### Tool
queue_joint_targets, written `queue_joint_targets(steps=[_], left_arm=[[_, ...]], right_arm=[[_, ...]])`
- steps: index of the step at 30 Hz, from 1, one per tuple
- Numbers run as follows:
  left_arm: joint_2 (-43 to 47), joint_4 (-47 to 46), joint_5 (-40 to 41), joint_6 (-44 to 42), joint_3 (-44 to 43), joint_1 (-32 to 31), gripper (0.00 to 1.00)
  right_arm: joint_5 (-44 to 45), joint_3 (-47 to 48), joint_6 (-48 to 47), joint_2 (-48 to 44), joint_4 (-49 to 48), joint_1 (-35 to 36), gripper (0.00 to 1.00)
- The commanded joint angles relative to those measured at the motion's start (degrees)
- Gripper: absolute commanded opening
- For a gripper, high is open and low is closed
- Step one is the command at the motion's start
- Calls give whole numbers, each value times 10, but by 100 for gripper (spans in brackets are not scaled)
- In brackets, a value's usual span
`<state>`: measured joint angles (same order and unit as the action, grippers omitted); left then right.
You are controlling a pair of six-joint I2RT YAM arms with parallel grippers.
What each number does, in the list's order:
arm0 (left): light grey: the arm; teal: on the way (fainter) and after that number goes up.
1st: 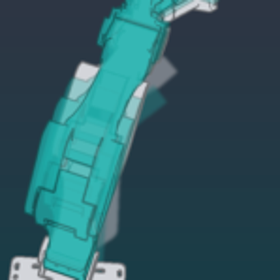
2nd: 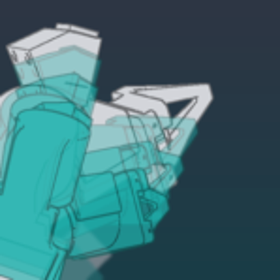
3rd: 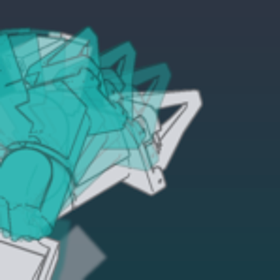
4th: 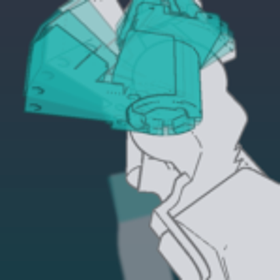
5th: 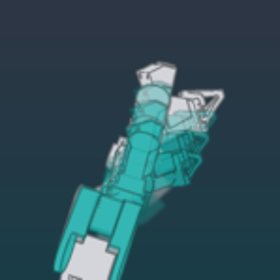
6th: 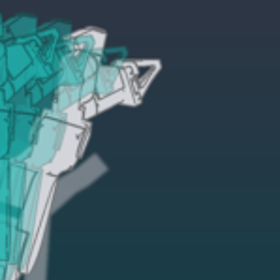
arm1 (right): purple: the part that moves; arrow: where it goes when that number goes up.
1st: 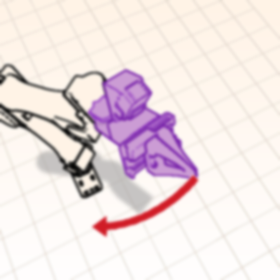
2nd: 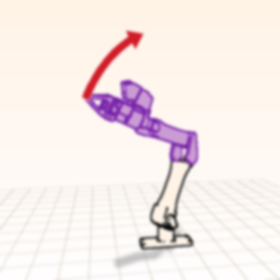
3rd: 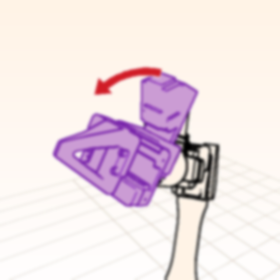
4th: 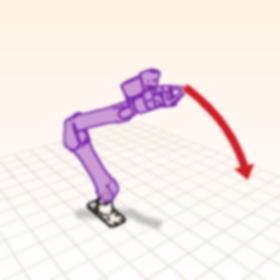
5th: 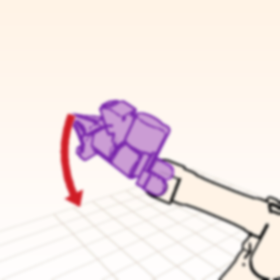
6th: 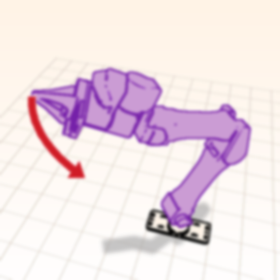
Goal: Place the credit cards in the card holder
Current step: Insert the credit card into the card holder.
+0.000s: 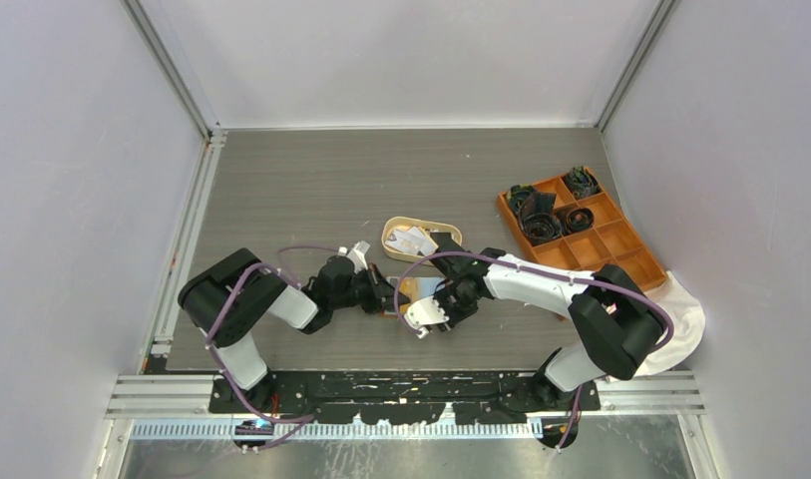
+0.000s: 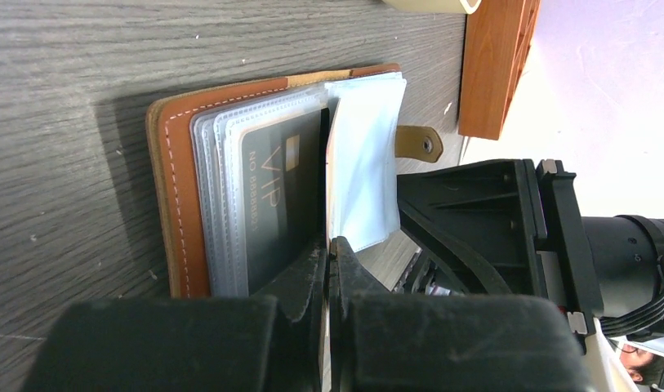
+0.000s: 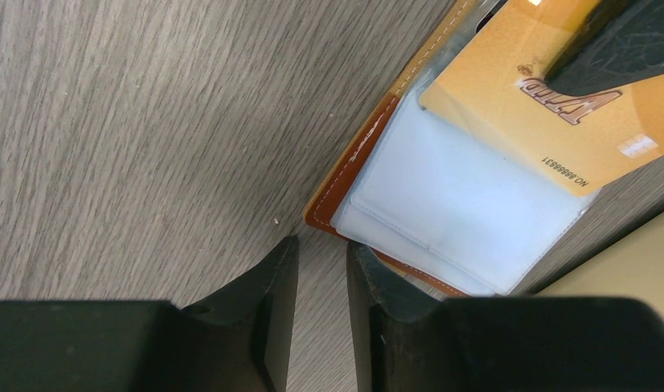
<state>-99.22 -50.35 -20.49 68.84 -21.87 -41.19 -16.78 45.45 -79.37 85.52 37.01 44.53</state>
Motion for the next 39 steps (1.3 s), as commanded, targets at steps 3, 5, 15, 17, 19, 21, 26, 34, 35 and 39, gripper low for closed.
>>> queue_joint_targets(steps=[3,5,15,17,19,21,26,34,35,39], left_arm=[[9,79,-26,-9,-23,1,0],[8,82,-27,-9,-25,2,0],[0,102,-39,-13,-33,9,0],[1,116,-41,-20,-35,12,0],[-4,123,-49,-24,-43,14,0],[-12,123,-58,-28,-52,15,0],[-23,139,-65,-37,-73,15,0],[-35,141,-73,-44,-81,14,1],[-36,141,-74,-44,-81,14,2],[-34,146,-73,-47,-81,15,8]], right_arm=[[-21,-3,4,18,12,9,34],[-21,-4,4,17,13,9,34],[-20,-3,4,17,12,10,34],[-20,-3,4,16,12,10,34],[-20,-3,4,16,12,10,34],[-19,-3,4,15,12,10,34],[-18,-1,9,13,12,10,34],[10,6,33,-7,7,10,38],[17,8,39,-13,6,10,39],[19,16,57,-39,12,6,42]])
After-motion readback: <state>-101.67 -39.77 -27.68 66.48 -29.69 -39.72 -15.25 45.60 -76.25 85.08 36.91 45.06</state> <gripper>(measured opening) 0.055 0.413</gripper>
